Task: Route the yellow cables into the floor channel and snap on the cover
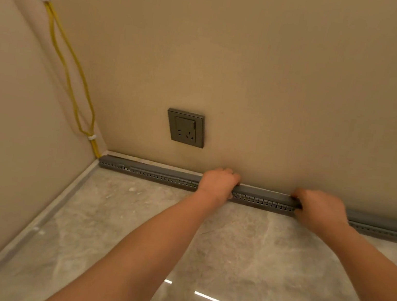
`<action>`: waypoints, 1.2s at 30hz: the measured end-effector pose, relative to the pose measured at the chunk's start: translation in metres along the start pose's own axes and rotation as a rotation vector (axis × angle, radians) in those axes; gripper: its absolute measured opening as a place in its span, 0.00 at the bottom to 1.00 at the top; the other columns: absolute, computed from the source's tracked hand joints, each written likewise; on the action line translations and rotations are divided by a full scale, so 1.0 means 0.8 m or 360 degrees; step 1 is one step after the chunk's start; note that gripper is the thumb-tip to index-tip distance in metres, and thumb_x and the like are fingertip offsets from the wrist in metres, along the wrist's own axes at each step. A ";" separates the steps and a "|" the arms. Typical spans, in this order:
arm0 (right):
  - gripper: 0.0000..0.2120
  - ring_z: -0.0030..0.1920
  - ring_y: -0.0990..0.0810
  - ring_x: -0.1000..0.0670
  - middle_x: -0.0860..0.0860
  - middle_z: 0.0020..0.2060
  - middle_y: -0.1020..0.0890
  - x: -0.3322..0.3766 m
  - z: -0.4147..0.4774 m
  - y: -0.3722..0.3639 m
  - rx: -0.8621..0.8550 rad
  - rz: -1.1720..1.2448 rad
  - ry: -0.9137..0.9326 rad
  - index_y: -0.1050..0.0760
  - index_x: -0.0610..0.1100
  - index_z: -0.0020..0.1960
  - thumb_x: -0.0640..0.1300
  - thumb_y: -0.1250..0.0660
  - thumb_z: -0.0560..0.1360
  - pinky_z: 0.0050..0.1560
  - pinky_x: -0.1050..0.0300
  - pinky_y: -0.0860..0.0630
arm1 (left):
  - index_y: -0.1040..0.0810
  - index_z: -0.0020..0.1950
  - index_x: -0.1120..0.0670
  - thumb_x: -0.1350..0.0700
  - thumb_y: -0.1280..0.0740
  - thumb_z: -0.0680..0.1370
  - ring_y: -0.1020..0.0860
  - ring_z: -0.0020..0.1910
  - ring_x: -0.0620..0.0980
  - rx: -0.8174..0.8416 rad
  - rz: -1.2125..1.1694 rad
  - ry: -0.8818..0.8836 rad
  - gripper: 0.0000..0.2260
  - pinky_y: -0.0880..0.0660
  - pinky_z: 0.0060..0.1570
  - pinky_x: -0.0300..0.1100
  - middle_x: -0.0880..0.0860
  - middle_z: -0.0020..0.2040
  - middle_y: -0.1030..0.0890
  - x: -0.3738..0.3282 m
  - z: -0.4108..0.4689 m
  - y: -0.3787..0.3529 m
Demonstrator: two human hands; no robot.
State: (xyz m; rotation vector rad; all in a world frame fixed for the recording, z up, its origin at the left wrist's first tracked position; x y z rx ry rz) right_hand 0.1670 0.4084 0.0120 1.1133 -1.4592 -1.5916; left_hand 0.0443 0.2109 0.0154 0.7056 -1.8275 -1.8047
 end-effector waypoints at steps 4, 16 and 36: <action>0.13 0.54 0.20 0.45 0.49 0.53 0.18 0.001 -0.003 0.000 0.0073 0.0022 -0.0028 0.25 0.52 0.59 0.46 0.36 0.74 0.44 0.55 0.26 | 0.25 0.62 0.53 0.55 0.30 0.74 0.24 0.58 0.57 -0.0022 -0.0014 -0.0009 0.17 0.25 0.50 0.48 0.55 0.59 0.23 -0.002 -0.001 -0.005; 0.19 0.50 0.18 0.39 0.43 0.49 0.17 0.012 -0.008 -0.017 0.0055 0.0112 -0.0033 0.38 0.43 0.65 0.40 0.38 0.76 0.40 0.52 0.31 | 0.26 0.61 0.51 0.55 0.32 0.74 0.26 0.58 0.55 -0.0148 0.0094 0.0003 0.15 0.25 0.46 0.49 0.53 0.58 0.26 -0.001 0.006 -0.026; 0.21 0.52 0.19 0.40 0.44 0.52 0.19 0.011 -0.017 0.008 0.0164 0.0178 -0.0128 0.36 0.44 0.64 0.36 0.38 0.73 0.43 0.52 0.29 | 0.27 0.59 0.52 0.53 0.29 0.72 0.27 0.58 0.54 -0.0129 0.0073 0.0025 0.17 0.25 0.45 0.48 0.53 0.57 0.27 -0.008 0.000 -0.017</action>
Point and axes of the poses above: each hand's wrist, its own z-axis towards the middle knuckle, its own y-axis out of the back of the hand, x = y × z, the point moved 2 cm from there along z, towards the middle knuckle
